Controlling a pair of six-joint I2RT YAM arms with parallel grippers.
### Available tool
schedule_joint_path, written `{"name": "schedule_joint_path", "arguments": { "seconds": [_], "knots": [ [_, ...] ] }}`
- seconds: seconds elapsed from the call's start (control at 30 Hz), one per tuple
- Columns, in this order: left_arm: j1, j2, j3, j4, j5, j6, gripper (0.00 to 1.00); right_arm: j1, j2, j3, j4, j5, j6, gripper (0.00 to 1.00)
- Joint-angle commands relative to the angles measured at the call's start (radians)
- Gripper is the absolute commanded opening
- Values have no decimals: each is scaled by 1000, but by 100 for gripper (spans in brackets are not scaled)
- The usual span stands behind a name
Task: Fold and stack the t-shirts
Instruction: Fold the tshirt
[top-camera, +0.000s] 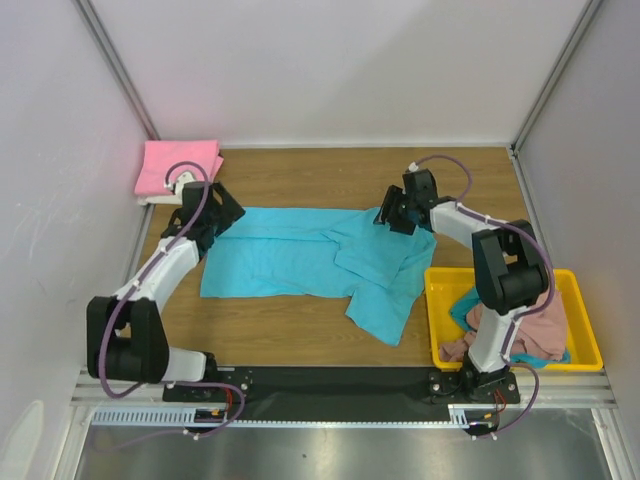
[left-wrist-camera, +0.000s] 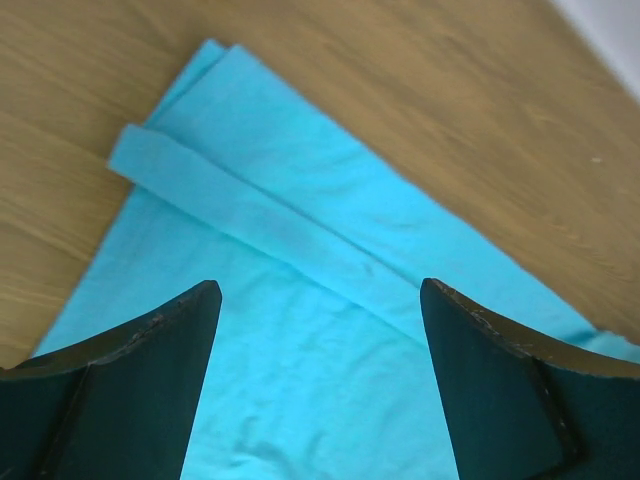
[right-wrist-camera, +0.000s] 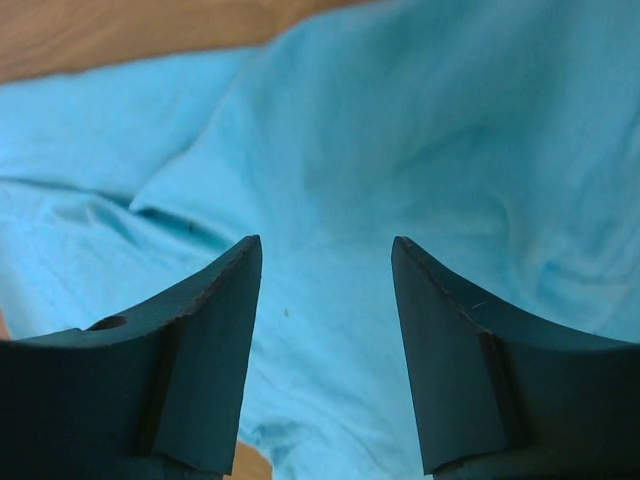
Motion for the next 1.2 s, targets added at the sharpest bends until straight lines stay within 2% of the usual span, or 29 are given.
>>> {"name": "schedule_joint_path", "arguments": {
  "seconds": [0.0, 0.07, 0.23, 0.47, 0.73, 0.97, 1.17],
  "knots": [
    [89, 63, -5, 12, 74, 71, 87, -11, 60, 105, 11, 41, -13, 59],
    [147, 98, 2, 16, 77, 67, 86, -31, 114, 145, 2, 39, -10, 56],
    [194, 233, 57, 12, 39, 74, 85, -60, 171, 160, -10, 39, 5, 49],
    [238, 341, 149, 15, 24, 96, 84, -83, 176, 139, -49, 79, -13, 48],
    [240, 416, 252, 10, 1, 160, 83, -117, 183, 128, -67, 84, -18, 45],
    [231, 458, 263, 26, 61, 243, 78, -120, 174, 125, -87, 85, -13, 45],
    [186, 523, 355, -65, -13, 370, 78, -120, 162, 113, -90, 82, -12, 44]
  ]
}}
